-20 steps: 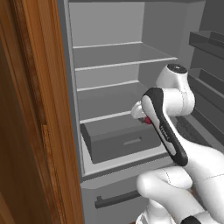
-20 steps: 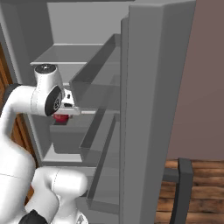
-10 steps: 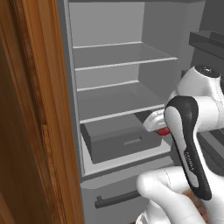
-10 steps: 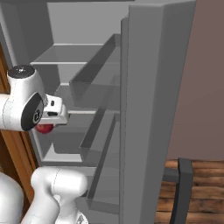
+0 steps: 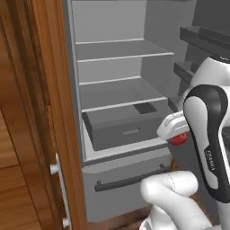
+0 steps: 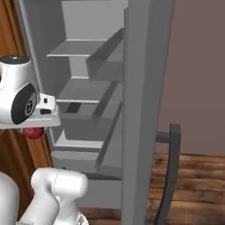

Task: Pick the orange and pear from the fridge and place them inside the tupperware on the counter.

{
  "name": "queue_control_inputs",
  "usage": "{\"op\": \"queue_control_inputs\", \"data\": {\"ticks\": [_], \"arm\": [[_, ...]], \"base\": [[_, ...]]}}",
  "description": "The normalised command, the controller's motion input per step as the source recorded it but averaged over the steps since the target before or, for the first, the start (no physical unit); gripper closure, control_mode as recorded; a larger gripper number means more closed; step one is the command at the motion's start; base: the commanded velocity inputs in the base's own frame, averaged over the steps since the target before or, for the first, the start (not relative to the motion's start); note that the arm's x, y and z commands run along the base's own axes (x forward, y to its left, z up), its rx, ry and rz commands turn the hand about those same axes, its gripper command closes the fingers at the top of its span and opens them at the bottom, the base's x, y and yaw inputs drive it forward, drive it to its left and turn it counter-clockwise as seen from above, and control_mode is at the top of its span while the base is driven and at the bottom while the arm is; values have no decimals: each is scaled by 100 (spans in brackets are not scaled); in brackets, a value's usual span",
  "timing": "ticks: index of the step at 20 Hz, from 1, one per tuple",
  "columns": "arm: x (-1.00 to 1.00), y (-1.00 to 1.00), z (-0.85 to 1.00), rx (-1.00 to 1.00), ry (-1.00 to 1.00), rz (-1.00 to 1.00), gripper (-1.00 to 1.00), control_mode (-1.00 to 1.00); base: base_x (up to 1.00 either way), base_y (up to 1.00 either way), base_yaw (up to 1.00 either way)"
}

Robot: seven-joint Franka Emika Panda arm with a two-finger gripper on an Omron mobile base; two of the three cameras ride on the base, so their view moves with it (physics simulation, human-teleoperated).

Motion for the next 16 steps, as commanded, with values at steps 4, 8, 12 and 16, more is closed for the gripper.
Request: {"op": "queue_control_inputs", "data": {"ticks": [4, 8, 12, 16], "arm": [[0, 0, 0, 0, 0, 0, 100, 100], [0, 0, 0, 0, 0, 0, 100, 100], [0, 0, 0, 0, 0, 0, 100, 100], [0, 0, 0, 0, 0, 0, 100, 100]], "base": [[-100, 6, 14], [-100, 0, 27], [-100, -2, 46], [-100, -9, 54]]}}
